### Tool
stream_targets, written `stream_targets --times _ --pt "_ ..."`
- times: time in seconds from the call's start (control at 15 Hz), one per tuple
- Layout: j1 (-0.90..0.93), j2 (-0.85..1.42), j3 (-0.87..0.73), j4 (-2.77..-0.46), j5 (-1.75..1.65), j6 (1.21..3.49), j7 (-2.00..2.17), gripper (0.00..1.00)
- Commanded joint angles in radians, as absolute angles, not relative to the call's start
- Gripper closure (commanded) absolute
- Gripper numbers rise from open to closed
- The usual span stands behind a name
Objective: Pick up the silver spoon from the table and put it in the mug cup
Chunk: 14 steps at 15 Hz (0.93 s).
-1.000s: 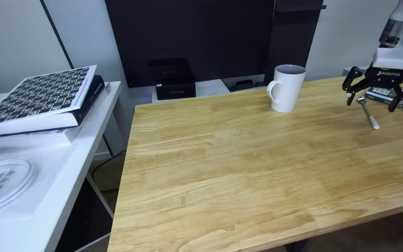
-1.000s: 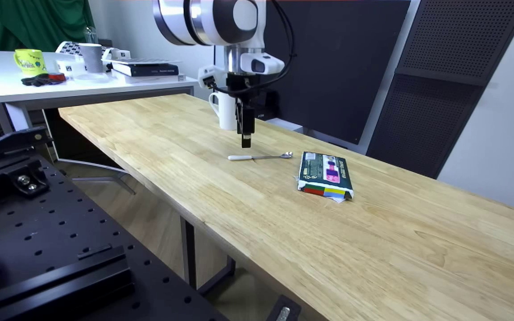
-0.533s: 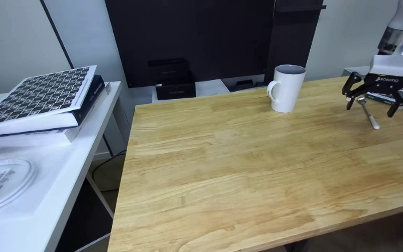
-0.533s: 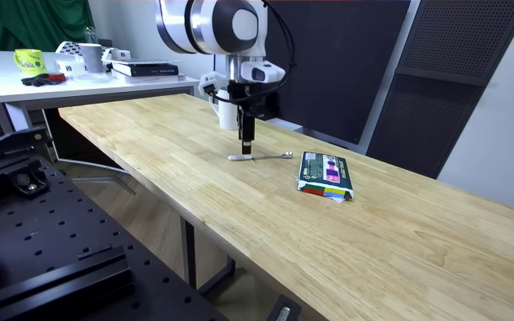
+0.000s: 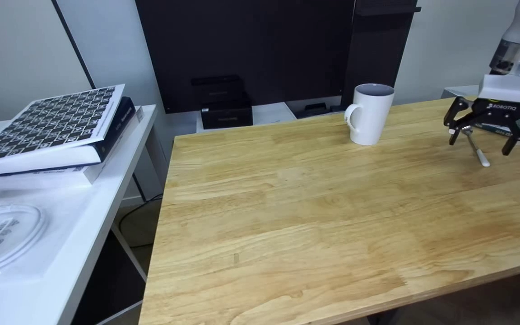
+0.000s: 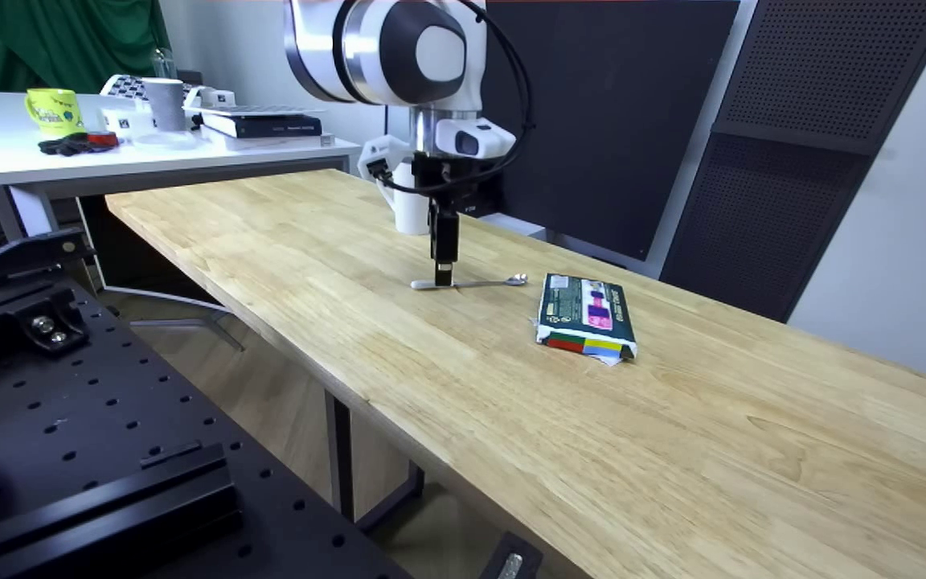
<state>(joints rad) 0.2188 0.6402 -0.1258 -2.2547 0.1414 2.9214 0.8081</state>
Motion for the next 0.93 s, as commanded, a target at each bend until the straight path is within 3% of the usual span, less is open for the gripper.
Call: stream_targets --times 0.0,0.33,0.4,0.47,0.87 --pt "0.187 0.642 -0.101 -2.245 0.178 2.902 0.762 0.0" --pt "0.191 0.649 -0.101 -2.241 0.197 2.882 0.739 0.0" --pt "0.197 0.65 -0.104 -2.242 0.197 2.885 0.737 0.25" --pt "0.206 0.652 -0.108 -2.242 0.196 2.888 0.74 0.25" --pt "0.235 0.653 -0.129 -2.242 0.191 2.886 0.757 0.69"
